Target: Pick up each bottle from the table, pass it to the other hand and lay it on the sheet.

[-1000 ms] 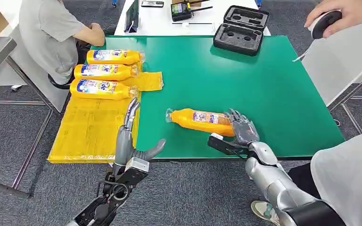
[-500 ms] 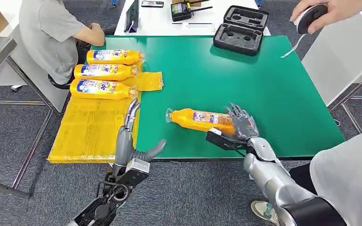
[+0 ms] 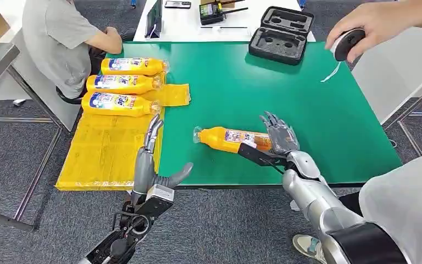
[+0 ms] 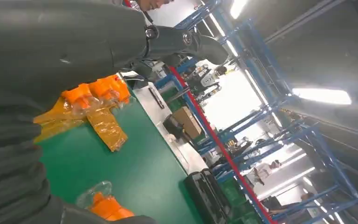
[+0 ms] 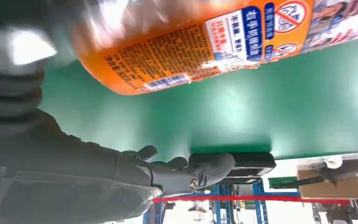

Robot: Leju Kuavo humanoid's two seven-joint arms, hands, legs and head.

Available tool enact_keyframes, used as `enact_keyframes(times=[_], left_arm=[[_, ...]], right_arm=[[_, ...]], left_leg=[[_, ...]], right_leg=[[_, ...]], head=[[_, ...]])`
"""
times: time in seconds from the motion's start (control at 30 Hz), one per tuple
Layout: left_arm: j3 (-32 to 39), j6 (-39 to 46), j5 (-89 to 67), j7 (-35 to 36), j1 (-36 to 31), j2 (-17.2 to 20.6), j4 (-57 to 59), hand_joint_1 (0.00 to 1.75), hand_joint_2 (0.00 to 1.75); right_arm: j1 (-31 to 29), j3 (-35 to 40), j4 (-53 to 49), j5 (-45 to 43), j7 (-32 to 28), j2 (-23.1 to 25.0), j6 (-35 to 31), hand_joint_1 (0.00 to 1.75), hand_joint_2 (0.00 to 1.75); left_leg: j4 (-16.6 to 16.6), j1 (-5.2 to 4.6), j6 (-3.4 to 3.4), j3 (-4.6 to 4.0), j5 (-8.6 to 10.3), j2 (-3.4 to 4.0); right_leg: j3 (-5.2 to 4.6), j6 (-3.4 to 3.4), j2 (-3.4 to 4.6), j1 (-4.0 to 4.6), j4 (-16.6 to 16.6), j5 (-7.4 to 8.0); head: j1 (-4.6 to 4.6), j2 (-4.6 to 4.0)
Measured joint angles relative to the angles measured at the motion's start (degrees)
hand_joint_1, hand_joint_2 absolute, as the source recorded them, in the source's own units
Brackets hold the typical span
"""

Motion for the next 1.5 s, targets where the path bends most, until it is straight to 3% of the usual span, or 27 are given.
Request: enact_keyframes(times=[0.37,0.7,1.43,1.47,1.5], left_arm=[[0.0,-0.1,0.1,0.0,0.0,0.0,0.0,0.0,1.75],[0.0,-0.4,-0.3,0.0,-0.1,-0.7,0.0,0.0,1.75],[-0.1,-0.5,-0.2,0.0,-0.7,-1.3,0.0,0.0,1.75],[-0.1,-0.6,-0.2,0.0,-0.7,-1.3,0.0,0.0,1.75],[-0.1,-0.6,-0.2,0.0,-0.8,-1.4,0.0,0.0,1.75]], right_arm=[[0.0,-0.1,0.3,0.4,0.4,0.5,1.5,0.0,1.75],[0.2,-0.2,1.1,0.5,2.6,0.7,6.8,0.0,1.75],[0.7,-3.0,2.7,-0.7,4.1,0.3,9.1,0.0,1.75],[0.7,-3.1,2.7,-0.9,4.2,0.2,9.6,0.35,1.75],[0.7,-3.3,2.8,-1.0,4.2,0.2,10.2,1.4,1.75]], left_leg=[[0.0,0.0,0.0,0.01,0.0,0.0],[0.0,0.0,0.0,0.01,0.0,0.01],[0.0,0.0,0.0,0.02,0.0,0.01],[0.0,0.0,0.0,0.02,0.0,0.01],[0.0,0.0,0.0,0.03,0.0,0.01]], right_leg=[[0.0,0.0,0.0,0.0,0.0,0.0],[-0.02,0.0,0.0,0.0,0.0,0.0],[-0.02,0.0,0.0,0.0,0.0,0.0],[-0.02,0.0,0.01,0.0,0.0,0.0],[-0.01,0.0,0.01,0.0,0.0,0.0]], head=[[-0.02,0.0],[0.0,0.0],[0.0,0.0],[-0.02,0.0],[0.0,0.0]])
